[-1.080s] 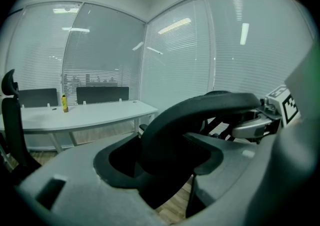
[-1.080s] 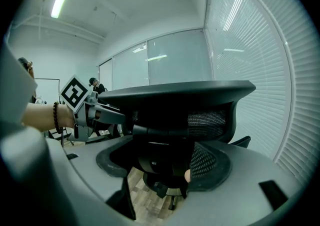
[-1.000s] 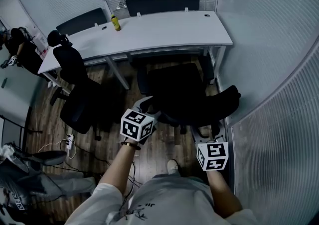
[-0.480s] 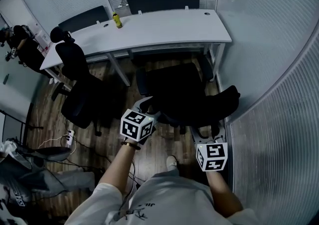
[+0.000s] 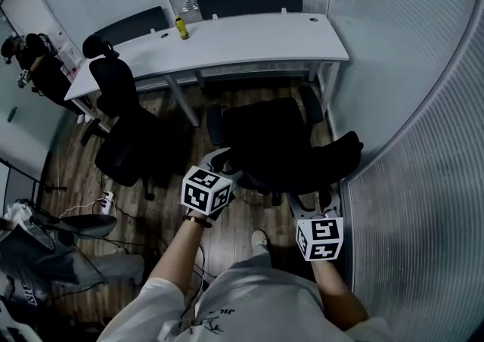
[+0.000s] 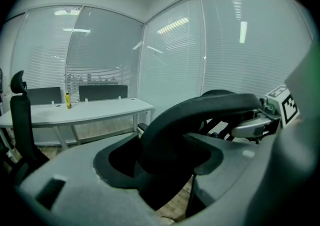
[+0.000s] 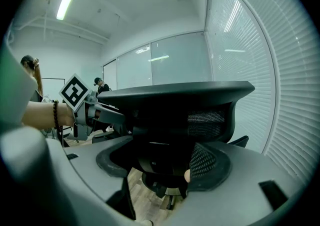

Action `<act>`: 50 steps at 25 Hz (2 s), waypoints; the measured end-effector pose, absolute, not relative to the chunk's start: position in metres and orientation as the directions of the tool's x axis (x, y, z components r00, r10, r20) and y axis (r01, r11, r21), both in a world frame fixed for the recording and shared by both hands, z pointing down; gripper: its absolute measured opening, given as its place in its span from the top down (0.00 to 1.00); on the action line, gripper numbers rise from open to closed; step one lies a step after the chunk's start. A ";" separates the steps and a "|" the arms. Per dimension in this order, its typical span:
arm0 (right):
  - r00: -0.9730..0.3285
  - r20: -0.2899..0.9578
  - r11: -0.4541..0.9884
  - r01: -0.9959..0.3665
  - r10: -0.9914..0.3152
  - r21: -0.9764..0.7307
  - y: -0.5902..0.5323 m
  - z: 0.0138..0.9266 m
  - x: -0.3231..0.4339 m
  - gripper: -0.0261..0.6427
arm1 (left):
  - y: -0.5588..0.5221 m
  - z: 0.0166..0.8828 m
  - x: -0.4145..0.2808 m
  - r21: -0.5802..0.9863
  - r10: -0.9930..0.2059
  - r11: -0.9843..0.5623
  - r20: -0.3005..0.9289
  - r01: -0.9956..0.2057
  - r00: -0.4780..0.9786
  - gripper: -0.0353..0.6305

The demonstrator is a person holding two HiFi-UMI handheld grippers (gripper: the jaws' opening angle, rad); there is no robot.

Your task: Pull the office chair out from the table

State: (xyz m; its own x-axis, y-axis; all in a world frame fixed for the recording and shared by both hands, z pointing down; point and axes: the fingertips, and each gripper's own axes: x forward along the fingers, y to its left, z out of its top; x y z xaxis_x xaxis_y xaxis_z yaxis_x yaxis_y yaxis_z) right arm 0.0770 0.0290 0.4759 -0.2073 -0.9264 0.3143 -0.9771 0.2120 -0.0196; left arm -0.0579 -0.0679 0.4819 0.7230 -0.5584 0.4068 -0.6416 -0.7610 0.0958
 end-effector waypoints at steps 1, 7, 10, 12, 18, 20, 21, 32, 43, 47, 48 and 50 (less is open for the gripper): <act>-0.207 0.313 0.211 -0.977 -0.927 -0.019 0.034 0.474 0.076 0.56 | -0.063 0.480 -0.059 0.097 -0.558 -0.761 0.407 -0.642 0.723 0.54; -0.210 0.316 0.214 -0.977 -0.925 -0.020 0.064 0.462 0.077 0.56 | -0.032 0.470 -0.059 0.107 -0.559 -0.757 0.405 -0.645 0.723 0.54; -0.211 0.321 0.216 -0.976 -0.923 -0.019 0.080 0.455 0.074 0.56 | -0.015 0.464 -0.062 0.111 -0.559 -0.756 0.402 -0.645 0.725 0.54; -0.214 0.320 0.220 -0.975 -0.923 -0.017 0.089 0.452 0.069 0.56 | -0.006 0.462 -0.068 0.112 -0.565 -0.753 0.395 -0.649 0.724 0.54; -0.207 0.297 0.211 -0.977 -0.932 -0.017 0.146 0.471 0.057 0.56 | 0.050 0.479 -0.080 0.102 -0.577 -0.750 0.380 -0.653 0.723 0.54; -0.207 0.296 0.212 -0.977 -0.933 -0.017 0.160 0.472 0.054 0.56 | 0.064 0.481 -0.083 0.104 -0.575 -0.751 0.382 -0.652 0.723 0.54; -0.208 0.296 0.213 -0.977 -0.932 -0.016 0.166 0.472 0.053 0.56 | 0.070 0.481 -0.083 0.104 -0.574 -0.751 0.385 -0.652 0.723 0.54; -0.195 0.302 0.202 -0.979 -0.933 -0.011 0.207 0.469 0.032 0.56 | 0.110 0.479 -0.104 0.107 -0.572 -0.753 0.382 -0.649 0.726 0.54; -0.162 0.317 0.168 -0.986 -0.934 -0.010 0.215 0.479 0.011 0.56 | 0.114 0.486 -0.121 0.088 -0.545 -0.778 0.396 -0.621 0.739 0.54; -0.151 0.322 0.156 -0.988 -0.935 -0.010 0.214 0.482 0.009 0.56 | 0.112 0.489 -0.122 0.082 -0.536 -0.788 0.397 -0.611 0.745 0.55; -0.148 0.323 0.153 -0.988 -0.935 -0.011 0.214 0.484 0.008 0.56 | 0.111 0.490 -0.123 0.081 -0.536 -0.788 0.396 -0.610 0.745 0.55; -0.146 0.324 0.150 -0.989 -0.935 -0.012 0.215 0.486 0.005 0.56 | 0.111 0.492 -0.125 0.082 -0.537 -0.788 0.392 -0.610 0.747 0.55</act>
